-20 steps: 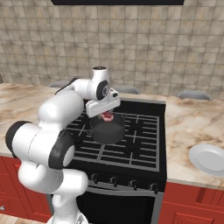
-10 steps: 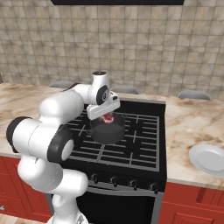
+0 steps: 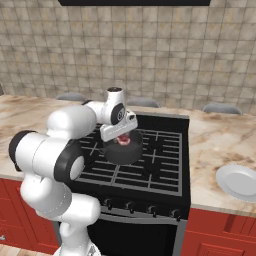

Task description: Retrieve the frozen meat and place it in the pot on a burner. Then turn the burner on.

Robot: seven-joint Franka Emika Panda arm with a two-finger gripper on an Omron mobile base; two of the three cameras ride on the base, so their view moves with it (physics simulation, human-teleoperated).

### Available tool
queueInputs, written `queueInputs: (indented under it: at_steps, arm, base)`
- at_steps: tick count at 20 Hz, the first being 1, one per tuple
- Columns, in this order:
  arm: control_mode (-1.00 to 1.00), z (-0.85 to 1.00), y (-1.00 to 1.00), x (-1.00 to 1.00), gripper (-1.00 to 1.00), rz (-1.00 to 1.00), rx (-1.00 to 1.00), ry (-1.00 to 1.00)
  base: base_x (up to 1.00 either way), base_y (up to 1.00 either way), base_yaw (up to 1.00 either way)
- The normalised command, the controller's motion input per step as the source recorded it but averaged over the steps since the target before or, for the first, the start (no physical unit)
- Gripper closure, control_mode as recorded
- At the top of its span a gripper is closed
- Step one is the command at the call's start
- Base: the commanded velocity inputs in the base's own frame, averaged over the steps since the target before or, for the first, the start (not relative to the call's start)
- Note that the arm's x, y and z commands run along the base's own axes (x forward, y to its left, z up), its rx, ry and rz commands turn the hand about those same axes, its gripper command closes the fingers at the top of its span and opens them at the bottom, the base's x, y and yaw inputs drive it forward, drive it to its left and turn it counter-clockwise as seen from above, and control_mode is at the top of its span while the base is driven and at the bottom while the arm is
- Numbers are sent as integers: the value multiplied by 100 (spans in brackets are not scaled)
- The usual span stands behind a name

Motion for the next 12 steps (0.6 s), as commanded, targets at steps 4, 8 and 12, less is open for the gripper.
queueInputs:
  at_steps: [4,8,12]
  arm:
    - [-100,-34,0,0,100,0,0,0]
    - [-100,-31,0,0,100,0,0,0]
    - [-100,-8,0,0,100,0,0,0]
  base:
    - [0,0,0]
    - [0,0,0]
    - [0,0,0]
